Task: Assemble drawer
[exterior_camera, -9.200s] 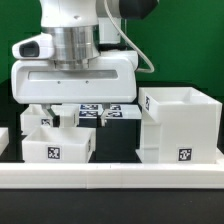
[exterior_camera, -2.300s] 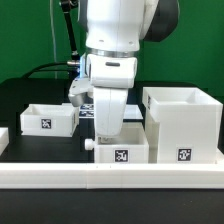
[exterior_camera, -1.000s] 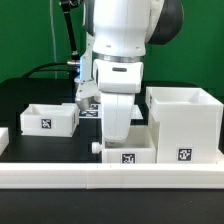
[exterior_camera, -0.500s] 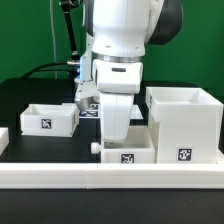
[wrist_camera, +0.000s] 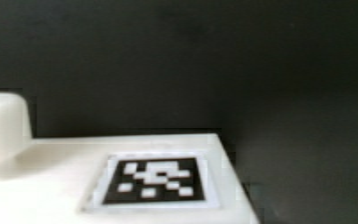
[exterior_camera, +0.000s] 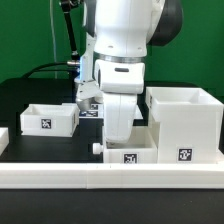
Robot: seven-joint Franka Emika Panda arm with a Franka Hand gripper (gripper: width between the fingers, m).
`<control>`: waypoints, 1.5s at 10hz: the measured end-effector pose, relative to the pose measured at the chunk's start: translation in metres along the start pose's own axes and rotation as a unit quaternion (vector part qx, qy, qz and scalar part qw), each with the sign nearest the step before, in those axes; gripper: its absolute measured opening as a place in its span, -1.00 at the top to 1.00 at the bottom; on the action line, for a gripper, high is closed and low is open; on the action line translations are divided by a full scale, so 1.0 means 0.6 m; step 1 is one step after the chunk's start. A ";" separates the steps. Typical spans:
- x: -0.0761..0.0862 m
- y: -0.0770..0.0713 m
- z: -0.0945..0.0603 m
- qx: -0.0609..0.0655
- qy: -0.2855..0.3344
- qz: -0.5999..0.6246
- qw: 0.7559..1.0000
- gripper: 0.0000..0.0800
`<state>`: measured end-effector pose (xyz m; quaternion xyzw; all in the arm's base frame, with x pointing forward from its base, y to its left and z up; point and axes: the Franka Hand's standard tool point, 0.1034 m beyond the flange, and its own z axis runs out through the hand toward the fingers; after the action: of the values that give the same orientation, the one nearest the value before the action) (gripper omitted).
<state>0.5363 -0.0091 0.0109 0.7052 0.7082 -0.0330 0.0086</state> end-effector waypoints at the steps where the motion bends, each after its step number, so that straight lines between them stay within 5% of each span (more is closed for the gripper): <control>1: 0.000 0.001 0.000 0.000 -0.001 -0.002 1.000 0.90; 10: -0.001 0.004 0.000 -0.004 0.000 0.009 1.000 0.90; 15: 0.008 0.010 0.000 -0.030 0.005 0.011 0.999 0.90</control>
Offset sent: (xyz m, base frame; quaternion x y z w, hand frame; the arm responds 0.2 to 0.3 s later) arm 0.0000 0.0000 0.0000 0.0000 0.0000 0.0000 1.0000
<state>0.5421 -0.0041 0.0102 0.7129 0.7008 -0.0082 0.0261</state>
